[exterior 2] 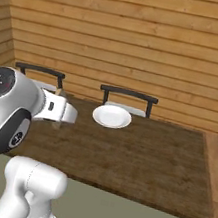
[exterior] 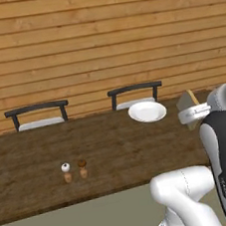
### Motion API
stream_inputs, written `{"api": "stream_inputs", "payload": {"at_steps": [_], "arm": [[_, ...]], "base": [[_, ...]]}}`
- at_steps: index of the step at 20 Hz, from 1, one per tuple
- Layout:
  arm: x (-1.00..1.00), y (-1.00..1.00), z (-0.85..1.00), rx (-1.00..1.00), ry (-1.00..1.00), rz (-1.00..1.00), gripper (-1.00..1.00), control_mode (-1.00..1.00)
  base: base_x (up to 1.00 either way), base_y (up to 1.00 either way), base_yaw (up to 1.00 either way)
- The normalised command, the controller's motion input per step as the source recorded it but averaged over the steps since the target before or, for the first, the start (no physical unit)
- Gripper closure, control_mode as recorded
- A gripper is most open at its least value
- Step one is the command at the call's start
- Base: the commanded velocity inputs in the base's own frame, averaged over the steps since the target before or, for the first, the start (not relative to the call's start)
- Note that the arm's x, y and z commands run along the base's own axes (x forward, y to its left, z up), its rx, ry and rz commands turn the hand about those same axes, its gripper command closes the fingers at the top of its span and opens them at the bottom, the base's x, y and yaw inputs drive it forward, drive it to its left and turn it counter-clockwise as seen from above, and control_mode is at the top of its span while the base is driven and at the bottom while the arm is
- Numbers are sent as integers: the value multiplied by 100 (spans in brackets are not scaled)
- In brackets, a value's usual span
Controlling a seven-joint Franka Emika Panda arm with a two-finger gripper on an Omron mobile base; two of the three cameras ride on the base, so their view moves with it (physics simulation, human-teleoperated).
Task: Start the toaster. Once the lever pops up, take the bread to the plate on the dining counter.
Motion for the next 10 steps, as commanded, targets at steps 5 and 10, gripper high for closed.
{"api": "stream_inputs", "payload": {"at_steps": [5, 10], "arm": [[100, -53, 0, 18, 9, 2, 100, -100], [100, -30, 0, 23, 24, 5, 100, -100]], "base": [[0, 0, 0], [0, 0, 0]]}}
